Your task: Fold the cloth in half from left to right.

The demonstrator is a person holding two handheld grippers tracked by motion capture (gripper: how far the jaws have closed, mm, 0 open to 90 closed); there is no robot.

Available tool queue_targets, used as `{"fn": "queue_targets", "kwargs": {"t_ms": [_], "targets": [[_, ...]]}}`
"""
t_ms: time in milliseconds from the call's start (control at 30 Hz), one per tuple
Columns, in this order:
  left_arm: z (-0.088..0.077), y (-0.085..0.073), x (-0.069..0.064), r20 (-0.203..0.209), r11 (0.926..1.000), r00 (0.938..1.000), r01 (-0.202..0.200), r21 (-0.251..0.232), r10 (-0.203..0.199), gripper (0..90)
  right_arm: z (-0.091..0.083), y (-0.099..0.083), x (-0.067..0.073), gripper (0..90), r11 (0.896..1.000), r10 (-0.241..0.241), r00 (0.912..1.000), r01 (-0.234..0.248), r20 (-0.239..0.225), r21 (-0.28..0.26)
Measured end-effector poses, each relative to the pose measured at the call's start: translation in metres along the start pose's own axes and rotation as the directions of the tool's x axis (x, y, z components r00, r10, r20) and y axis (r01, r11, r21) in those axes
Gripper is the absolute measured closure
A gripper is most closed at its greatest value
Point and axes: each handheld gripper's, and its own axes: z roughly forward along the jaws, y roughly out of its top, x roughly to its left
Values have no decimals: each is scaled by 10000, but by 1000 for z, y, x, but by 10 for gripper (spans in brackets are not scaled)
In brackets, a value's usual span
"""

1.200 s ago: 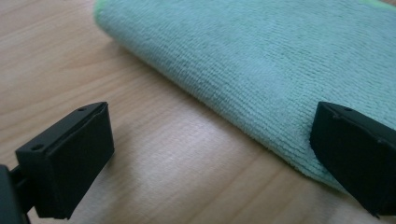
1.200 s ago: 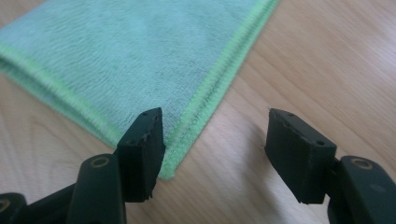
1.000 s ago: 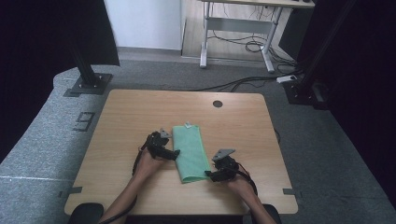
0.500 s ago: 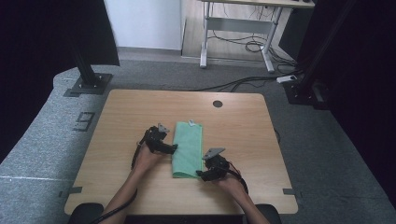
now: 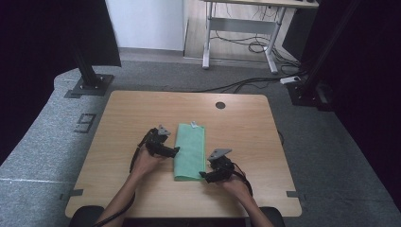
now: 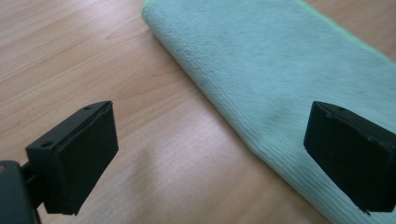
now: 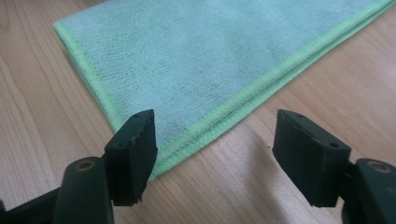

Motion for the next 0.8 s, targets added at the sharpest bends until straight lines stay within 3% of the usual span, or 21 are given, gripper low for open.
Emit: {"fn": "queue_targets", "kwargs": {"t_ms": [267, 433, 567, 800], "targets": [[-31, -18, -5, 382, 9999, 9992, -95, -126, 100, 4, -13, -2, -7, 212, 9998, 79, 9994, -73, 338, -184], [-52, -38, -8, 479, 9997, 9988, -44, -252, 56, 0, -23, -6, -11, 143, 9995, 240, 9984, -228, 521, -233], [-60, -51, -11, 288, 9994, 9992, -253, -221, 259, 0, -28, -10, -13, 127, 9989, 404, 9970, -388, 668, -250], [-67, -71, -16, 67, 9987, 9988, -482, -175, 483, 0, -37, -20, -18, 22, 9973, 697, 9913, -664, 1120, -322]]}}
